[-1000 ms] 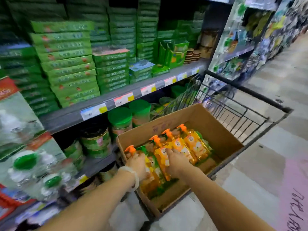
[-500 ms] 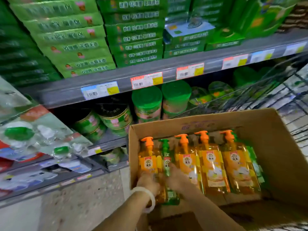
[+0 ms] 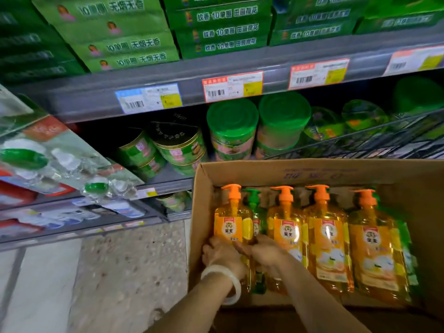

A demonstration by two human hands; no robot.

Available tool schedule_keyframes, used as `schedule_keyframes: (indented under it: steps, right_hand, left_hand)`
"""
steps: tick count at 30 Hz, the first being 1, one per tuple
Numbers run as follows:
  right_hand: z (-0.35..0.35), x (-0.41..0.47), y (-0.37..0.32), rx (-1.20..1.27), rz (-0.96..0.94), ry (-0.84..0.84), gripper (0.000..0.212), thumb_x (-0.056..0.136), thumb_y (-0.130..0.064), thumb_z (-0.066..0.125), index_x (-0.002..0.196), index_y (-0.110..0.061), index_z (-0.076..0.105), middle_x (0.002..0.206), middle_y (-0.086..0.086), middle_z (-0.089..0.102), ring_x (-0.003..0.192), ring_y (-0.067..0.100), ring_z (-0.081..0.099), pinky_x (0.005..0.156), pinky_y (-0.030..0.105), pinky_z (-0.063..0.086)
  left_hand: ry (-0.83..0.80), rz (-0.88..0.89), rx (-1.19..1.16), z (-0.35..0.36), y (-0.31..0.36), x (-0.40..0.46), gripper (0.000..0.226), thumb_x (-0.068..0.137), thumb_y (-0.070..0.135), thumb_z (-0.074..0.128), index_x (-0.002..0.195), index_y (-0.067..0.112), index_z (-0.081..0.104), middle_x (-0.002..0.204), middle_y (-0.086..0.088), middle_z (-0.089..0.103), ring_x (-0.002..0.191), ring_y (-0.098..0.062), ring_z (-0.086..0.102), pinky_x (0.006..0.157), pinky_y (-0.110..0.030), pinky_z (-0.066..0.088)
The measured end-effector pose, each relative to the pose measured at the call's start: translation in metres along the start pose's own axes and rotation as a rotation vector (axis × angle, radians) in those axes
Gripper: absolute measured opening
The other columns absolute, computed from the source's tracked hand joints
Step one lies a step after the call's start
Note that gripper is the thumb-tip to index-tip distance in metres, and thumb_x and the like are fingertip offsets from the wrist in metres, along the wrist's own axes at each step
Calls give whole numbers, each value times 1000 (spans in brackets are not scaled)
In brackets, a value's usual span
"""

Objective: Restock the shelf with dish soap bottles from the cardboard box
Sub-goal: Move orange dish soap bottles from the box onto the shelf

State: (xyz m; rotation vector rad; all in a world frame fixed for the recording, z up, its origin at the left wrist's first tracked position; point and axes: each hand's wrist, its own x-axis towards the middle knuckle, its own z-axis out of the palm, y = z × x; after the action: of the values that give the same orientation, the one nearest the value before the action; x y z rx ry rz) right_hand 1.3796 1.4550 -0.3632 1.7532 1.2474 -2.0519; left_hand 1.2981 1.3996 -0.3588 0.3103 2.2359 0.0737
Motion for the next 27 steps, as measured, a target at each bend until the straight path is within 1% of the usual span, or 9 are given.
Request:
schedule_keyframes:
  steps: [3, 5, 8, 11, 15, 17, 20, 23, 27]
  right_hand:
    - [-3, 1, -2, 16, 46, -17, 50, 81, -27, 70, 126, -17, 52, 126, 3, 60, 120, 25, 52, 103, 45, 41]
    - [-4, 2, -3, 44, 45, 2, 51, 80, -26, 71, 125, -15, 50, 127, 4, 59, 122, 26, 51, 104, 45, 41]
    - [-4, 1, -1, 90, 38, 21, 42, 81, -20, 71, 118, -15, 53, 122, 5, 61, 119, 26, 52, 104, 46, 41]
    - [-4, -11, 5, 125, -5, 54, 47, 79, -20, 73, 120, -14, 50, 121, 3, 60, 117, 25, 53, 103, 47, 42]
    - [-14, -46, -3, 136, -85, 87, 46, 79, -17, 73, 120, -15, 51, 121, 4, 61, 117, 26, 54, 102, 48, 43]
    - [-19, -70, -10, 141, -155, 101, 45, 79, -17, 73, 118, -15, 52, 116, 2, 63, 109, 23, 57, 93, 42, 47]
    - [-17, -112, -27, 123, -315, 115, 26, 80, -14, 71, 99, -24, 57, 104, -3, 65, 90, 9, 59, 73, 27, 47]
    - [-1, -148, -43, 89, -460, 174, 35, 78, -15, 73, 108, -21, 58, 105, -2, 67, 94, 11, 61, 79, 30, 50]
    - [45, -195, -63, 103, -602, 171, 46, 79, -13, 71, 120, -15, 51, 112, 3, 64, 92, 11, 62, 63, 23, 50]
  left_hand:
    - [-183, 42, -110, -3, -10, 10, 89, 71, 19, 80, 133, 11, 17, 122, -2, 48, 122, -23, 49, 97, -29, 43]
    - [-252, 26, -161, -6, -10, 14, 91, 62, 16, 85, 133, 9, 28, 123, -5, 55, 118, -23, 54, 100, -35, 46]
    - [-292, 21, -230, -10, -7, 12, 80, 51, 15, 89, 121, 10, 50, 112, -7, 65, 105, -24, 63, 91, -42, 53]
    - [-275, 93, -251, -17, -11, 1, 80, 53, 15, 89, 121, 12, 47, 114, -5, 62, 110, -25, 60, 94, -41, 50]
    - [-251, 274, -242, -36, -13, -26, 64, 66, 21, 83, 116, 18, 42, 115, 0, 57, 113, -24, 57, 92, -37, 49]
    - [-244, 394, -291, -52, -14, -44, 59, 67, 22, 83, 111, 21, 43, 107, 4, 58, 110, -22, 58, 92, -38, 50]
    - [-195, 569, -396, -76, -22, -67, 58, 62, 22, 86, 104, 25, 45, 100, 6, 61, 102, -19, 61, 91, -38, 51]
    - [-116, 708, -495, -106, -38, -86, 63, 57, 23, 89, 104, 26, 48, 101, 5, 63, 97, -15, 61, 85, -33, 52]
    - [-50, 834, -541, -160, -74, -101, 60, 58, 25, 89, 104, 23, 50, 100, 4, 64, 91, -13, 62, 82, -32, 53]
